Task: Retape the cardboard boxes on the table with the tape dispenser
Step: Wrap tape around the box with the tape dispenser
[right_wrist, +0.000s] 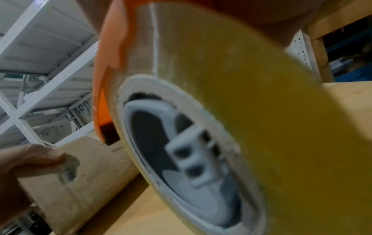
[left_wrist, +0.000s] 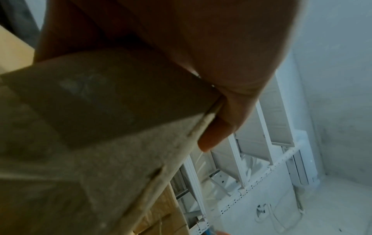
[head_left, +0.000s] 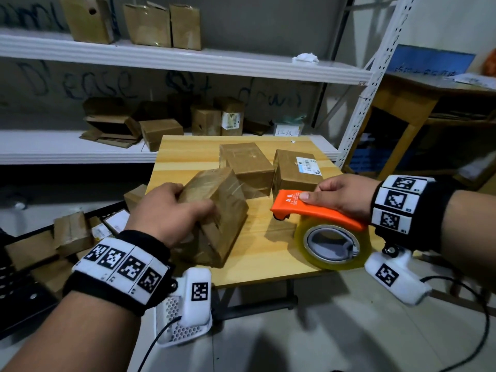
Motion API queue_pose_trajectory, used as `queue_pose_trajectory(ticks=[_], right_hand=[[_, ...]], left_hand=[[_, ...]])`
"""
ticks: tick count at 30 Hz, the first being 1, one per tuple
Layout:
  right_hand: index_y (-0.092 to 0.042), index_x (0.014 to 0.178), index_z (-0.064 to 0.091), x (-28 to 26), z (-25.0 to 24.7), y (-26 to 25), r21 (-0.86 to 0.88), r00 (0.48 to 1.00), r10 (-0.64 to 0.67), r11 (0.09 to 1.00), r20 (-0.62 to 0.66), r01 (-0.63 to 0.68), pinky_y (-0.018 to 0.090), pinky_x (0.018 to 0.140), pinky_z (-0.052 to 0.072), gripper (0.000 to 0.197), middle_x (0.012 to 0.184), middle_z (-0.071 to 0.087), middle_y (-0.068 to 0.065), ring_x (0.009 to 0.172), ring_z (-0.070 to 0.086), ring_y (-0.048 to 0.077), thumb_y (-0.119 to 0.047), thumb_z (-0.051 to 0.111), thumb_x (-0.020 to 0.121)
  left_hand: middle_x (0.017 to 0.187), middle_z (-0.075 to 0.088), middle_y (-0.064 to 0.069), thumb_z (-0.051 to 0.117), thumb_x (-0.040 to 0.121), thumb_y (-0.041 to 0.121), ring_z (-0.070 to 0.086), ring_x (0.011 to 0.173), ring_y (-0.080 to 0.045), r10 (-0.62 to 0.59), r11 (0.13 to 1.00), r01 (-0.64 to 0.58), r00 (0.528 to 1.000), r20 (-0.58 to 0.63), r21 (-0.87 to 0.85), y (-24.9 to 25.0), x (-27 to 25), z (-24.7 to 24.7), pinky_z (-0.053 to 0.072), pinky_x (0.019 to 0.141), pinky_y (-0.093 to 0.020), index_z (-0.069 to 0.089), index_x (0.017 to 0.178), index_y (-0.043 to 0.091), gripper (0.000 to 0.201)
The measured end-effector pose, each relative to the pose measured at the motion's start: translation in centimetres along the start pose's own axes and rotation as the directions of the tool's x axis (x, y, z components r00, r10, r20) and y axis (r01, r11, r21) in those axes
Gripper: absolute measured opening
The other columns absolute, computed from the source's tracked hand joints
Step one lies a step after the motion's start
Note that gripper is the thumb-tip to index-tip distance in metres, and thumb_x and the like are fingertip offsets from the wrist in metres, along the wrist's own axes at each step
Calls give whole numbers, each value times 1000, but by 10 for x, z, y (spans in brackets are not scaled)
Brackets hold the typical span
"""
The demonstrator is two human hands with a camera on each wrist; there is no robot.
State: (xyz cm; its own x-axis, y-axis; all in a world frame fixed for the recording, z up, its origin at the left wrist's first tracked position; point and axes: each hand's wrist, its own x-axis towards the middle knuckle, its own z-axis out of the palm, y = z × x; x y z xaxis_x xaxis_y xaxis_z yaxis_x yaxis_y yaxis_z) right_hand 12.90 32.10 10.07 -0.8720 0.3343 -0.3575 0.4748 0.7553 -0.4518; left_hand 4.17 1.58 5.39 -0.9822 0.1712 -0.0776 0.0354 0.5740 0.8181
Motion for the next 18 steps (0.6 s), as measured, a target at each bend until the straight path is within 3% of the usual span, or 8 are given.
queue_pose_trajectory(ticks=[2,4,6,8,11,14,16,18], right_hand=[[-30,96,75,-1,-1,-6,-3,1000,-6,1000,6,6,50,95,60,70,87,81,-2,88,78,24,-88,64,60],[-29,98,75,-1,2,-13,-6,1000,-12,1000,-8,12,49,95,60,65,88,81,-2,88,78,23,-86,64,69],[-30,101,74,1,6,-19,-12,1000,-9,1000,-29,8,47,94,60,61,90,80,-2,88,77,22,-84,63,74],[-30,101,73,4,12,-25,-28,999,-11,1000,-41,9,45,92,60,61,92,79,-2,88,76,21,-84,62,76],[-29,100,73,11,21,-34,-51,999,-11,999,-43,9,43,93,59,61,96,78,-1,91,74,21,-85,60,78],[-29,109,71,16,29,-39,-72,999,-3,997,-48,0,42,93,59,68,101,77,-1,93,73,22,-87,59,76],[-27,103,71,19,31,-41,-80,999,-3,997,-35,0,43,93,58,64,98,78,-1,92,74,22,-85,59,79],[-29,100,70,21,33,-43,-86,1000,-3,996,-26,1,45,94,58,63,98,79,-1,92,74,22,-86,59,78]], left_hand=[[105,68,3,85,63,54,66,93,-20,-26,994,28,999,21,-107,-4,2,-1,58,85,-42,62,135,19,84],[111,71,-3,87,61,53,68,95,-24,-62,979,69,997,38,-191,-6,4,-3,60,86,-46,63,135,18,85],[101,77,-7,89,59,49,73,93,-31,-106,950,129,990,93,-285,-9,7,-5,62,85,-50,72,117,16,69],[91,80,-11,89,67,38,76,91,-36,-140,907,180,982,129,-381,-11,8,-8,62,83,-50,76,102,13,44],[93,78,-15,83,79,28,75,87,-36,-165,864,216,975,148,-455,-14,11,-9,59,74,-41,75,99,9,29],[89,79,-16,82,80,25,74,84,-36,-171,839,221,975,145,-497,-17,14,-9,61,77,-42,76,94,9,22],[87,79,-16,84,75,27,75,85,-37,-172,833,223,974,147,-506,-19,17,-10,62,82,-47,77,92,9,25],[90,80,-15,87,59,35,75,90,-40,-166,829,229,972,167,-509,-22,19,-11,61,88,-53,77,95,10,45]])
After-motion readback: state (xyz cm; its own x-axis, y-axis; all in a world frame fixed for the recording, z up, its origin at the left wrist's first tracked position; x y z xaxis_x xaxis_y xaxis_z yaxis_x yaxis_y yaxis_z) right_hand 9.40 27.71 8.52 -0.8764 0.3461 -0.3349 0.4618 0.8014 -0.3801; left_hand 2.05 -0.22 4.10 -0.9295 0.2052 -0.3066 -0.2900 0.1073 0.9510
